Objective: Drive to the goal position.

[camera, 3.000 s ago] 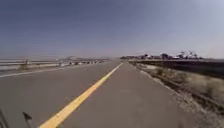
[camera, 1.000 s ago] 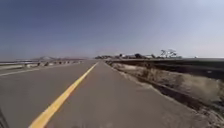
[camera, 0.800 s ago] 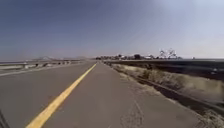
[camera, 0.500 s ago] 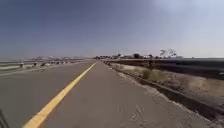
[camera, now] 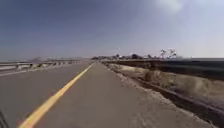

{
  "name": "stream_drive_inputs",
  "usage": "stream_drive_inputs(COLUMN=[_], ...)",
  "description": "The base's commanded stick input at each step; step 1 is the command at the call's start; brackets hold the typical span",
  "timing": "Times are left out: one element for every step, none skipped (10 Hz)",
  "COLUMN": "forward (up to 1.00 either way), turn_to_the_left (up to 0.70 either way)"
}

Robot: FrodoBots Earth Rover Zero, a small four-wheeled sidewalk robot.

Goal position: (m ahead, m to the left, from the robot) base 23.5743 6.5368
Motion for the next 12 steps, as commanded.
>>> stream_drive_inputs(forward=[0.5, 0.5, 0.5, 0.5, 0.5, 0.5, 0.5, 0.5, 0.5, 0.5, 0.5, 0.5], turn_to_the_left=[0.0, 0.0, 0.0, 0.0, 0.0, 0.0, 0.0, 0.0, 0.0, 0.0, 0.0, 0.0])
